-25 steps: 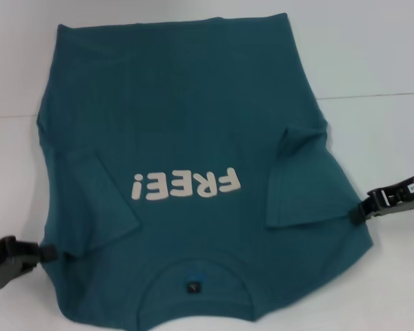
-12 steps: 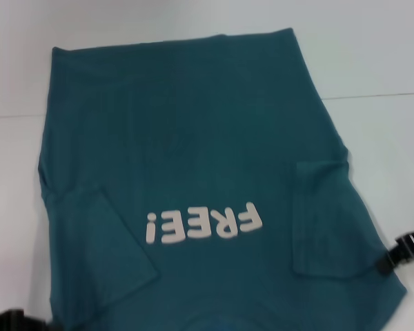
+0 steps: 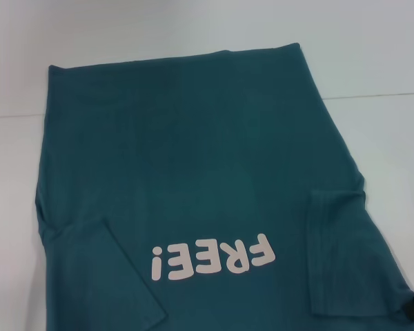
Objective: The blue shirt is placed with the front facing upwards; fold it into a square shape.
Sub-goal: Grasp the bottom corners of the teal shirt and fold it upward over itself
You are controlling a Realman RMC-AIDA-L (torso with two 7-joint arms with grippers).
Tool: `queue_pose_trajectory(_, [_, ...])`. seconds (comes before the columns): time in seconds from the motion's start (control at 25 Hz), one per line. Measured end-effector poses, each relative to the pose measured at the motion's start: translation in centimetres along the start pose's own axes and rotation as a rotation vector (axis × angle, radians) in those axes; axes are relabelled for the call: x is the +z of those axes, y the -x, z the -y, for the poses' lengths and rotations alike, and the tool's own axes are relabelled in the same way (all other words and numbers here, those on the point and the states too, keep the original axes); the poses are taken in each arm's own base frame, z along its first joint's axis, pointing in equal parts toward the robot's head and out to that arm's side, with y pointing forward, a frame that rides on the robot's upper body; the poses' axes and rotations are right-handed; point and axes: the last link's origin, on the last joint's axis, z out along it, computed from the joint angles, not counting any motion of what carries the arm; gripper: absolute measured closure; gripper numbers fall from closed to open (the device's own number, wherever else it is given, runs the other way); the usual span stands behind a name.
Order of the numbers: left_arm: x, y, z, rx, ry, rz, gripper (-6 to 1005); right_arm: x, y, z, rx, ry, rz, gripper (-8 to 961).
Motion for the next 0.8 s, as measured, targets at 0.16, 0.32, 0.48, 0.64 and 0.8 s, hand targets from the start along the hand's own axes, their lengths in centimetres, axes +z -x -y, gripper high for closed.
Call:
queue_pose_trajectory(0.16, [0.2, -1.3, -1.1, 0.036, 0.06, -0.024, 889, 0.2, 1.0, -0.6, -0.027, 0.031, 0.054, 891])
queue_pose_trajectory(0.32, [1.2, -4.3, -3.3, 0.077, 0.148, -0.059, 887, -0.4, 3.2, -1.8, -0.045, 0.103, 0.189, 888])
queue_pose_trajectory(0.48, [3.0, -8.5, -5.0, 0.075, 0.155, -0.139, 886, -1.1, 5.0, -2.0, -0.011, 0.129, 0.329, 884])
queue_pose_trajectory(0.64, [4.5, -12.8, -6.5, 0.075, 0.129, -0.255, 884, -1.4, 6.9, -1.0, 0.056, 0.099, 0.459, 881])
queue_pose_trajectory(0.8, [5.5, -16.2, -7.5, 0.09, 0.059, -0.349, 882, -1.2, 8.7, 0.1, 0.114, 0.043, 0.551, 877])
